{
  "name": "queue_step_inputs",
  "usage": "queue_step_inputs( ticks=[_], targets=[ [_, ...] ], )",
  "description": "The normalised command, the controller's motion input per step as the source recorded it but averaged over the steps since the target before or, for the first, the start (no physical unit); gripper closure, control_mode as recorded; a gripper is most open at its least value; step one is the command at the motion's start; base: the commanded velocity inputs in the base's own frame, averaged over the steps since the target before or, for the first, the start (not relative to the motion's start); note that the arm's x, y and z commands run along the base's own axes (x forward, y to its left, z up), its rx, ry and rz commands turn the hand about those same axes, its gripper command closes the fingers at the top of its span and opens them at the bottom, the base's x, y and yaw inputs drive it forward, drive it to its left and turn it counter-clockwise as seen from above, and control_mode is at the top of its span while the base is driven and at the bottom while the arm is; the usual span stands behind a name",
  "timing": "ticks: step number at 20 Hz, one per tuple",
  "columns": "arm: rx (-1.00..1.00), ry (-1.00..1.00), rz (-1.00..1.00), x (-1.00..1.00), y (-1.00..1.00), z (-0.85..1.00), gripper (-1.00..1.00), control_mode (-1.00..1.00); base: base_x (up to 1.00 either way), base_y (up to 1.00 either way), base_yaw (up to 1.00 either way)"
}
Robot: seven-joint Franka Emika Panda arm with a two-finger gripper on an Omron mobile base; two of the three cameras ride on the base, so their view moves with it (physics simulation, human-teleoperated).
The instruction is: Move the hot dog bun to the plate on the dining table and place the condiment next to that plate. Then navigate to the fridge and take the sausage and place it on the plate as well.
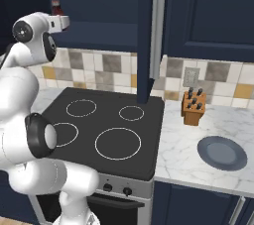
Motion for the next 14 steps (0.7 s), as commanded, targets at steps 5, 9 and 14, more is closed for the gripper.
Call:
queue_step_inputs(
  ticks=[5,9,14],
  targets=[
    [0.0,0.04,0.0,0.37,0.0,-0.05,-1.0,-1.0,0.0,0.0,0.0],
    [0.0,0.06,0.0,0.39,0.04,-0.06,-1.0,-1.0,0.0,0.0,0.0],
    [0.0,0.06,0.0,0.35,0.08,-0.11,-1.0,-1.0,0.0,0.0,0.0]
  ],
)
